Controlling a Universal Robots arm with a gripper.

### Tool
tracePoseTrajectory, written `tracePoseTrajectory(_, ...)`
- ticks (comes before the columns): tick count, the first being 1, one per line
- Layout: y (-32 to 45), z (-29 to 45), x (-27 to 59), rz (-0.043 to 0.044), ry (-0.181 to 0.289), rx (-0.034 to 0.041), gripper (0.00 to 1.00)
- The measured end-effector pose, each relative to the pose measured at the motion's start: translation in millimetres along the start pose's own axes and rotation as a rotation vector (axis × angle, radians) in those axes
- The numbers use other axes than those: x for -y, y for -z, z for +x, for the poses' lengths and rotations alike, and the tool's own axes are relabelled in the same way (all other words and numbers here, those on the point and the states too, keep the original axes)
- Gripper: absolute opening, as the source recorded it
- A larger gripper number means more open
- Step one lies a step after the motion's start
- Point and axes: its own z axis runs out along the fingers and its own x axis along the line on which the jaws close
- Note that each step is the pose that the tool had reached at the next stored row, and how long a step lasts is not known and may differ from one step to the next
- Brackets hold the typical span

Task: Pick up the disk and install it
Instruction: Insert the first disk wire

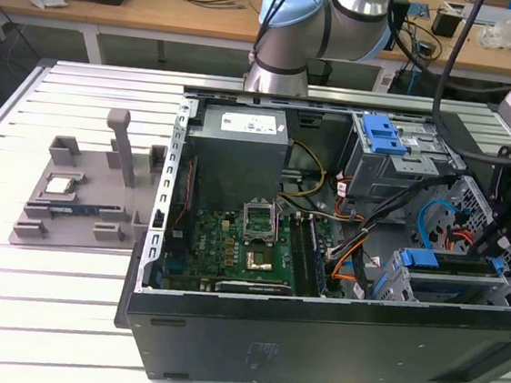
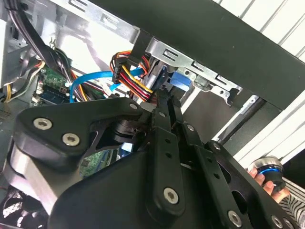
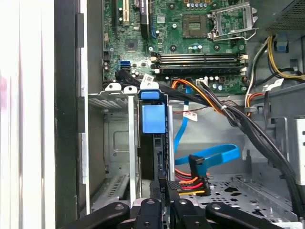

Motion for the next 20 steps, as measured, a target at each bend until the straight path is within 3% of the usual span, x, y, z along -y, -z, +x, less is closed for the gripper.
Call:
tracePoseTrajectory(13, -9.3, 0.0, -2.4, 0.0001, 0.005, -0.0006, 0.16)
tracePoseTrajectory(20, -3.6, 0.0, -2.2, 0.0, 0.005, 0.0002, 0.16)
